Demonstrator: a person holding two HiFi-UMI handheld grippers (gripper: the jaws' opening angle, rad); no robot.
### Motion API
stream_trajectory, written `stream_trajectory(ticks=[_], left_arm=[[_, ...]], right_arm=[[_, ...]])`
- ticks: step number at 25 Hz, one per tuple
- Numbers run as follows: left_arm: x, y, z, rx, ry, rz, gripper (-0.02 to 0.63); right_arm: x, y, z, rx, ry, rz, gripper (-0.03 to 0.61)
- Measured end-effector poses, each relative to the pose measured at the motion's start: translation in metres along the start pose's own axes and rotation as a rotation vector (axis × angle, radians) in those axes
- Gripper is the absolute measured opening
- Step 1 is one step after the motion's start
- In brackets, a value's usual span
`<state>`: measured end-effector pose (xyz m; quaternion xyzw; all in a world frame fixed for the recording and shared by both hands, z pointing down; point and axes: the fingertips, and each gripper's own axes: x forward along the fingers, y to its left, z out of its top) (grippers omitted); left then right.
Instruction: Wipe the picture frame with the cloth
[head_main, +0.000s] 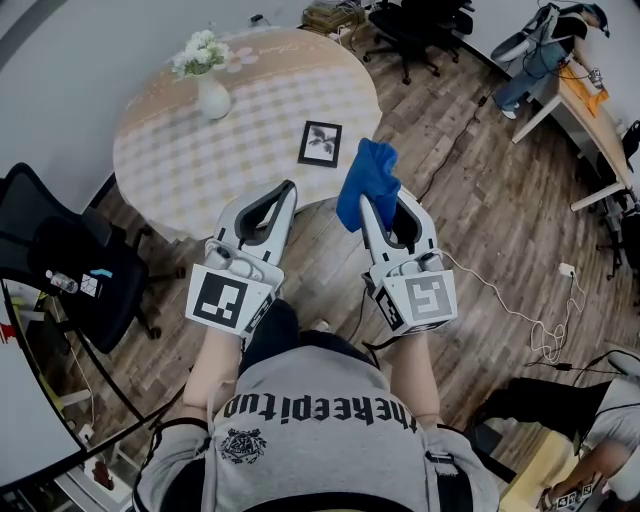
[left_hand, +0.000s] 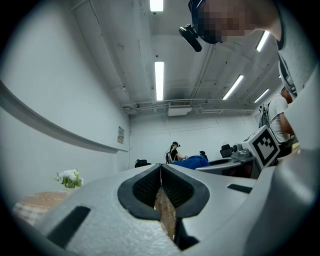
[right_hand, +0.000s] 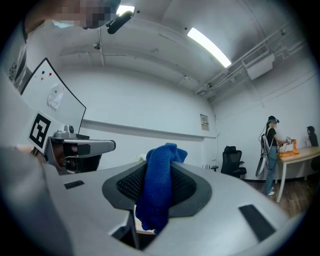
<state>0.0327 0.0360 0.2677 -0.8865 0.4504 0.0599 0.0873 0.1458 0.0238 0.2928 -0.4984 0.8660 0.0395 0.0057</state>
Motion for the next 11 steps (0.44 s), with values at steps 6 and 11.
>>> stream_trajectory(ticks=[6, 11], left_arm=[[0.003, -0.0038, -0.0016, 0.004, -0.001, -0.008, 0.018], [0.0054, -0.0037, -0.0032, 0.002, 0.004, -0.014, 0.018]], right_arm=[[-0.0028, -0.0037, -0.0014, -0.003, 0.0, -0.002, 0.121], [-0.0013, -0.0047, -0.0018, -0.009, 0.002, -0.002, 0.121]])
